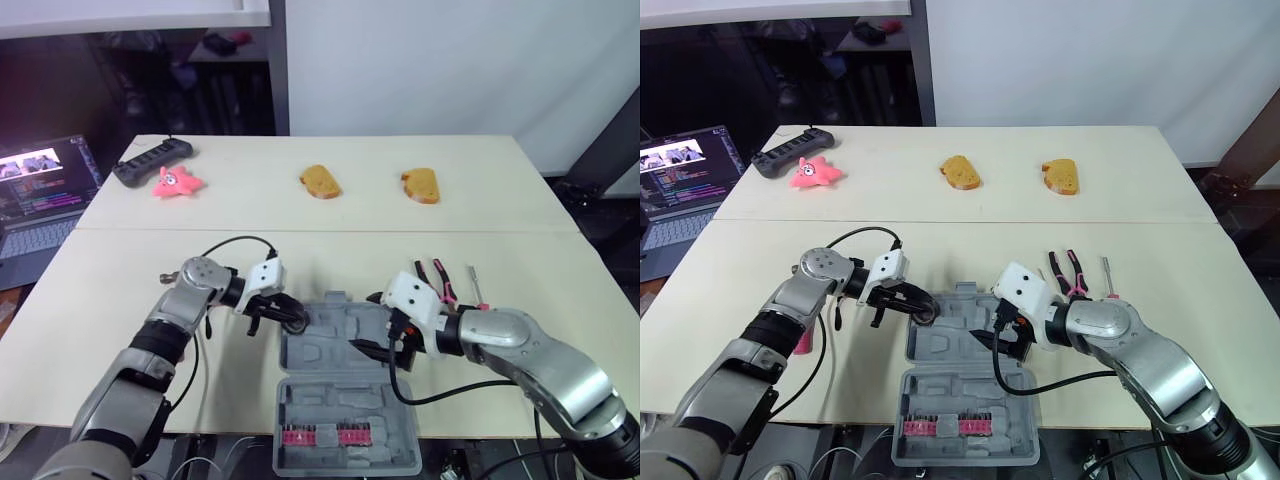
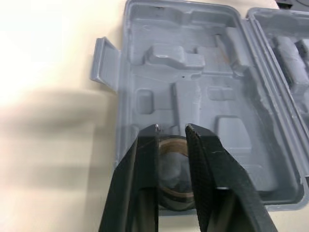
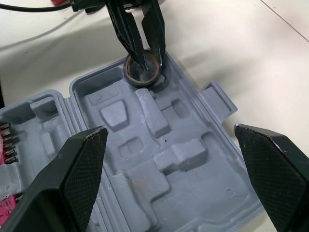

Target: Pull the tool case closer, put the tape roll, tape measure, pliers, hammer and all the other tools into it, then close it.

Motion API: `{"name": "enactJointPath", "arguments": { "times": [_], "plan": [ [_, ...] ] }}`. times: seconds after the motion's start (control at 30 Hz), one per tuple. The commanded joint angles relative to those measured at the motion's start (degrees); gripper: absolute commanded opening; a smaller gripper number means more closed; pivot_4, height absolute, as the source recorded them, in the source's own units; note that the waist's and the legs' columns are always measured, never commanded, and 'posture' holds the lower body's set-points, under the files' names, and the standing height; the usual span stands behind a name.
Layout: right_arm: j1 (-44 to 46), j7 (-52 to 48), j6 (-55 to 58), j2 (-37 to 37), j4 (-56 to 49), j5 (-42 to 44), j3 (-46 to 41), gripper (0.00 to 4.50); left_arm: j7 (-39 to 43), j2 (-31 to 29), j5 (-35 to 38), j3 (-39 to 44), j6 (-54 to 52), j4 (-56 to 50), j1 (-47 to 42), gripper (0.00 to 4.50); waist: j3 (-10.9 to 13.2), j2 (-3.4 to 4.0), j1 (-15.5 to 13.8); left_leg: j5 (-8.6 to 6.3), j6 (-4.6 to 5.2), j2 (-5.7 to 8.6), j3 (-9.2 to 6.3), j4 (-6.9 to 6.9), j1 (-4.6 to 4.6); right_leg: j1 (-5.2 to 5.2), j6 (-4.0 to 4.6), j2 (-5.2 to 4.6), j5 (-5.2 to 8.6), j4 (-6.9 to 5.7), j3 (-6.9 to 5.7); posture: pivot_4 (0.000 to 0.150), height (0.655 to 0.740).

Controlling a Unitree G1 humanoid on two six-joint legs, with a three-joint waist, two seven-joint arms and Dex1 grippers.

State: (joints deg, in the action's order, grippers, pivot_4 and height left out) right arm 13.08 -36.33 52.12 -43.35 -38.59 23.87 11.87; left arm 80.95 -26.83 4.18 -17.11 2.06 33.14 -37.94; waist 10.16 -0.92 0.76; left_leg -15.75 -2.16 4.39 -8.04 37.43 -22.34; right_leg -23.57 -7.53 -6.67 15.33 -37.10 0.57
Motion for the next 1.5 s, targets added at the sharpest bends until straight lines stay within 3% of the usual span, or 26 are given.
{"name": "enactJointPath", "arguments": {
  "times": [0.03, 0.6, 1.0, 1.13, 1.27, 1.5],
  "plan": [
    [-0.05, 0.16, -0.33, 0.46, -1.85, 0.57, -1.68, 4.50, -0.67, -0.04, -0.07, 0.79, 1.78, 0.31, 0.31, 0.80, 0.00, 0.00, 0.00, 0.00, 0.00, 0.00, 0.00, 0.00, 0.00, 0.00, 0.00, 0.00, 0.00, 0.00, 0.00, 0.150, 0.7400],
    [-0.24, -0.01, -0.19, 0.07, -1.92, 0.54, -2.16, 4.50, -5.95, 1.52, -5.61, -1.39, 10.05, 8.57, 1.72, 0.80, -0.10, 0.04, 0.07, 0.00, 0.00, -0.01, 0.01, -0.01, 0.15, 0.13, 0.00, 0.01, 0.00, 0.00, 0.01, 0.150, 0.7400],
    [-2.14, -0.65, -1.43, -0.04, -3.41, 2.84, -8.49, 4.50, 0.27, -2.79, 2.21, 3.39, 5.09, -1.52, 1.56, 0.80, -0.10, 0.04, 0.07, 0.00, 0.00, -0.03, 0.00, -0.03, 0.15, 0.10, 0.00, 0.02, 0.00, -0.02, 0.03, 0.150, 0.7400],
    [-6.28, -1.53, -1.91, -0.30, -4.86, 6.15, -16.18, 4.50, 1.29, -5.97, 9.25, 9.23, -3.47, -9.26, 1.02, 0.80, -0.08, 0.00, -0.17, 0.00, 0.00, -0.04, -0.03, 0.01, 0.07, 0.10, 0.00, 0.00, 0.00, -0.01, 0.02, 0.150, 0.7400],
    [-14.25, -3.04, -3.44, -2.43, -4.91, 6.34, -23.46, 4.50, 0.78, -11.03, 11.15, 12.85, -8.91, -12.39, 2.18, 0.80, -0.08, 0.01, -0.09, 0.00, 0.00, -0.04, -0.03, 0.00, 0.08, 0.10, 0.00, -0.01, 0.00, 0.00, 0.03, 0.150, 0.7400],
    [-39.32, -8.68, -8.88, -0.10, -7.08, 6.42, -45.50, 4.50, -3.95, -29.85, 5.10, 19.18, -4.06, 7.32, 7.25, 0.80, -0.07, 0.03, 0.37, -0.03, 0.06, -0.13, 0.17, -0.34, 0.52, 0.14, 0.03, 0.16, 0.01, -0.05, 0.27, 0.150, 0.7400]
  ]
}}
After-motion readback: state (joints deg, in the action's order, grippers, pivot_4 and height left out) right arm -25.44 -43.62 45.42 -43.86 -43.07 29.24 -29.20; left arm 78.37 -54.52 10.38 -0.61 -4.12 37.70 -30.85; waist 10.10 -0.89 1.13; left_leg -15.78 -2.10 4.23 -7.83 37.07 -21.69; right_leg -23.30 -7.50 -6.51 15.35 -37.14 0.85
